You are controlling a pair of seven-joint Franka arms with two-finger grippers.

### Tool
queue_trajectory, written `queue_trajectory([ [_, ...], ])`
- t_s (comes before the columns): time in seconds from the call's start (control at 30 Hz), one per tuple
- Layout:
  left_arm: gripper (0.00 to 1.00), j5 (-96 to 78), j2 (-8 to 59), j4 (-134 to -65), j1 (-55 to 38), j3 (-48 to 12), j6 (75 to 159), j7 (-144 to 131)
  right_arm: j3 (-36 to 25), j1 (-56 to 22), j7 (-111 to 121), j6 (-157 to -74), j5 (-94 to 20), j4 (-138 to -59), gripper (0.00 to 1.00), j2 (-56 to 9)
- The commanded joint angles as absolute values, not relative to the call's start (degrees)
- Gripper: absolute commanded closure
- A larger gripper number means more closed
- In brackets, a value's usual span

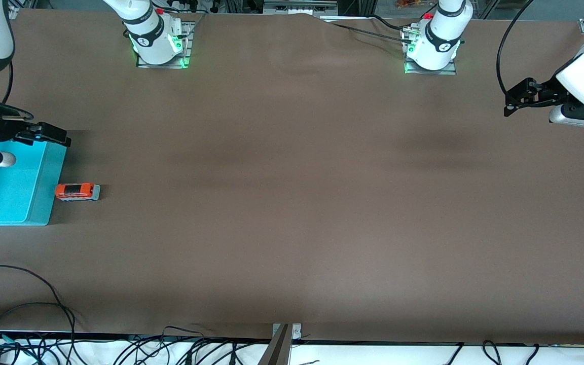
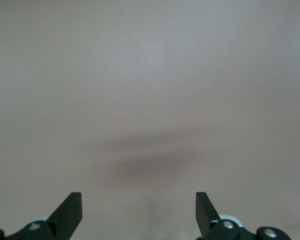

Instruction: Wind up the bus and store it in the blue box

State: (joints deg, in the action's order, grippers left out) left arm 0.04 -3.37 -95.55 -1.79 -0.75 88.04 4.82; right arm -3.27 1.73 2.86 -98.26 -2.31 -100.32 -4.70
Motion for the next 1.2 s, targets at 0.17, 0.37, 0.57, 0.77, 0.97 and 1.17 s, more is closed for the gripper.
queue_trajectory([
  [0.17,0.00,-0.62,-1.41,-92.46,-2.20,-0.44,86.40,4.40,-2.90,2.37,3.43,-110.29,-0.44,-110.12,0.00,-3.69],
  [0.37,0.00,-1.05,-1.05,-90.70,-1.76,-0.26,86.40,4.74,-2.90,2.72,3.43,-116.18,3.07,-114.34,0.00,-4.39],
  [0.57,0.00,-1.14,-1.05,-90.70,-1.67,-0.26,86.40,4.66,-2.90,4.04,3.16,-122.51,3.96,-118.38,0.00,-5.71],
  [0.77,0.00,-1.14,-1.05,-90.70,-1.58,-0.26,86.40,4.57,-2.90,5.27,2.64,-126.47,3.87,-118.92,0.00,-8.61],
  [0.97,0.00,-1.05,-1.05,-90.62,-1.76,-0.26,86.48,4.22,-2.99,5.63,2.55,-129.63,3.78,-118.92,0.00,-12.30],
  [1.17,0.00,-1.14,-1.05,-90.62,-1.76,-0.35,86.48,4.22,-3.08,7.20,0.19,-130.34,3.52,-118.83,0.00,-15.29],
])
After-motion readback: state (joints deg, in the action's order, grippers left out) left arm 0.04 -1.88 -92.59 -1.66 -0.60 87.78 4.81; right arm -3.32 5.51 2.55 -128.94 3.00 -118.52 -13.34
